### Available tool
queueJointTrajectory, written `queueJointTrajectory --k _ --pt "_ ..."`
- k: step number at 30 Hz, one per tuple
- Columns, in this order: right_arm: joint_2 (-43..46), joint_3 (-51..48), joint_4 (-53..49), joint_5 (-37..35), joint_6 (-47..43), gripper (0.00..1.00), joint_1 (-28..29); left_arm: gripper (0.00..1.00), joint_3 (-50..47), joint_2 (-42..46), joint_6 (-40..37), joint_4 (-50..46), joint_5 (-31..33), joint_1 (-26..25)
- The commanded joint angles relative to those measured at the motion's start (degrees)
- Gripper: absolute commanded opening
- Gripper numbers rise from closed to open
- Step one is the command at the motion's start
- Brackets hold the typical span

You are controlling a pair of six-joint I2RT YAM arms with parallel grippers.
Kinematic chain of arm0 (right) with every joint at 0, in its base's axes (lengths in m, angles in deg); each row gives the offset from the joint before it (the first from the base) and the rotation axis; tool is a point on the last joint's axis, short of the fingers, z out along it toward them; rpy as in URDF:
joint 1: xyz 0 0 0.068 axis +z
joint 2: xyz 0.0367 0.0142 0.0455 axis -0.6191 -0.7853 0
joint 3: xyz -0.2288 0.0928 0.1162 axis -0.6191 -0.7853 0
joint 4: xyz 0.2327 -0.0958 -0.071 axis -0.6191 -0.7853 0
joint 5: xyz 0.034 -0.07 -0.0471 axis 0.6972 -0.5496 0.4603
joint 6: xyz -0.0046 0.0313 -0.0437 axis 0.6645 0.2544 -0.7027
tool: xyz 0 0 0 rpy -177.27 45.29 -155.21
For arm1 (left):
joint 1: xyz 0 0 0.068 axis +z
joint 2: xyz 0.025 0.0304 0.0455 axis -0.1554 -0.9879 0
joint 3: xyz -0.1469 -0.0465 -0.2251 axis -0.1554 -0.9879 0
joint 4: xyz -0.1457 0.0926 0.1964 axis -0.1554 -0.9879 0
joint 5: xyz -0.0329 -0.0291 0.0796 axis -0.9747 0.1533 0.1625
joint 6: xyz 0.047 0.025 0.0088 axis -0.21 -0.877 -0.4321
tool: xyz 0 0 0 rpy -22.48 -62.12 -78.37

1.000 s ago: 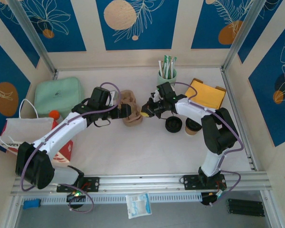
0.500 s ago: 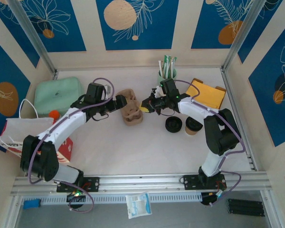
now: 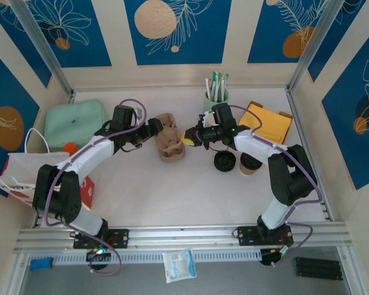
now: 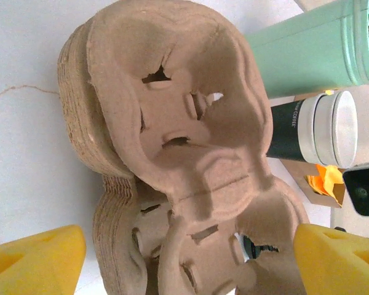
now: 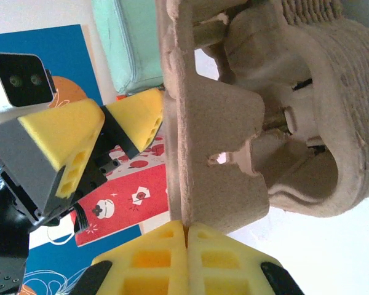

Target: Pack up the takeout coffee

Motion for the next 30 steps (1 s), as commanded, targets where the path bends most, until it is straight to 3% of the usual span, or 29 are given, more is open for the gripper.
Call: queueJointTrajectory --k 1,13,30 --pt "2.2 -1.8 1.6 2.0 0.9 0.00 -0.3 0.83 0.7 -1.1 1.2 2.4 -2.0 0.9" --pt "3.7 -3.0 1.9 2.0 0.9 0.00 -0.3 0.61 -0.2 -2.7 2.4 4.8 -1.9 2.3" --pt "3.6 -3.6 1.9 1.6 1.0 0.00 -0.3 0.42 0.6 -7.4 4.3 9.4 -2.0 3.1"
